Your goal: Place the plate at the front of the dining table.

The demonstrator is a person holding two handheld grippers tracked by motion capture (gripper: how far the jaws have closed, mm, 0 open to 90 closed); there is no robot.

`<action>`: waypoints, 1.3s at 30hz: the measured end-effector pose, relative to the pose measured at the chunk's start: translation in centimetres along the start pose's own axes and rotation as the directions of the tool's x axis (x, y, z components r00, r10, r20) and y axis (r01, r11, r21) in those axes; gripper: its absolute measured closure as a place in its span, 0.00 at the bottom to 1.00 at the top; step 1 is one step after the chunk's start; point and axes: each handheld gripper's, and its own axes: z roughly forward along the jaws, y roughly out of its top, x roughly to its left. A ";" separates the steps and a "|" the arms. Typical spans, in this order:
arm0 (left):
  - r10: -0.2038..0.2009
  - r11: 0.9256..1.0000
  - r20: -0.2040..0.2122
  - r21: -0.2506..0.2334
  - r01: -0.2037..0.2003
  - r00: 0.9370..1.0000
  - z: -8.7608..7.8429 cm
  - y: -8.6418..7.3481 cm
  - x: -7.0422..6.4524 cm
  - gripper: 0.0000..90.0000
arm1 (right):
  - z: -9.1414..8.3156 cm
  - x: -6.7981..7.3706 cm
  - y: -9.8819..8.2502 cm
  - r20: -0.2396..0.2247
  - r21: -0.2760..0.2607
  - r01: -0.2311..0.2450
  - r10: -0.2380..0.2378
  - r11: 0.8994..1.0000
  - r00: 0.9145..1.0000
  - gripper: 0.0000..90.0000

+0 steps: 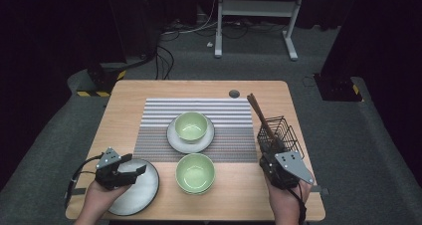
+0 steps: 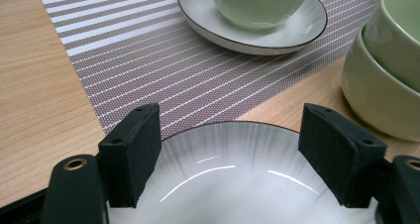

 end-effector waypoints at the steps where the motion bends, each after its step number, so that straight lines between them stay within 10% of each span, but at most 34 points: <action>1: 0.001 1.000 0.000 0.000 -0.001 1.000 0.0 0.0 0.0 0.28 | 0.1 -0.1 0.0 0.001 0.003 -0.001 0.001 1.000 1.000 0.61; 39: 0.011 1.000 0.008 0.011 -0.012 1.000 0.0 -0.1 -0.2 0.31 | 1.7 -0.6 -0.9 0.065 0.039 0.000 -0.002 0.999 0.998 0.88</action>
